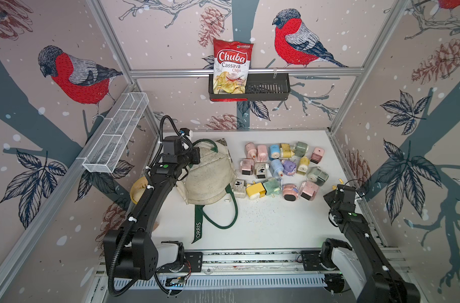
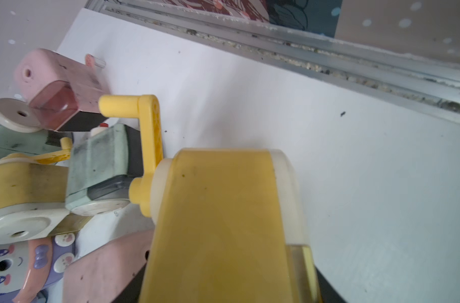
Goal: Take out the pencil sharpeners from the tote bags
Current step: Place the pencil sharpener at the center of the board, then adjust the canvas bag at the center of the board.
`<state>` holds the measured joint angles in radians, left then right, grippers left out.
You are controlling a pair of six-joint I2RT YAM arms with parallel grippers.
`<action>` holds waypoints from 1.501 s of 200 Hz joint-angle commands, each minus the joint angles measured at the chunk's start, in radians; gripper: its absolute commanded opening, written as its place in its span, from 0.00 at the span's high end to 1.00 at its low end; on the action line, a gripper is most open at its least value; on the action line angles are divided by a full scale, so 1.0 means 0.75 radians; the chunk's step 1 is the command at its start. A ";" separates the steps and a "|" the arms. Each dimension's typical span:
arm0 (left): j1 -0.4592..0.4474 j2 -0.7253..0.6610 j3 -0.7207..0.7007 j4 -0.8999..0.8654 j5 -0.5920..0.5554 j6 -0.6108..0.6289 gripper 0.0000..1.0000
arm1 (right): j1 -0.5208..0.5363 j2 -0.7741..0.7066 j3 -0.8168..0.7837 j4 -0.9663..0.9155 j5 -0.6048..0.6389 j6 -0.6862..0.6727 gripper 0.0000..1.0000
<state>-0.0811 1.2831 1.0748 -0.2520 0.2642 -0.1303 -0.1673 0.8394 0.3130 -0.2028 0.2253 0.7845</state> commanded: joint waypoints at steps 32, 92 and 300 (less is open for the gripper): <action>0.000 0.004 0.010 0.019 0.004 -0.004 1.00 | -0.014 0.171 -0.014 0.148 -0.121 0.013 0.56; -0.001 0.009 0.014 0.012 -0.002 -0.002 1.00 | -0.002 0.298 -0.005 0.182 -0.171 0.010 0.40; 0.000 0.013 0.023 -0.013 -0.042 -0.006 1.00 | 1.240 0.272 0.556 0.094 0.073 0.152 0.16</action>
<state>-0.0814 1.2957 1.0874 -0.2600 0.2520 -0.1307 0.5694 0.9466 0.6827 -0.2092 0.2668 0.7921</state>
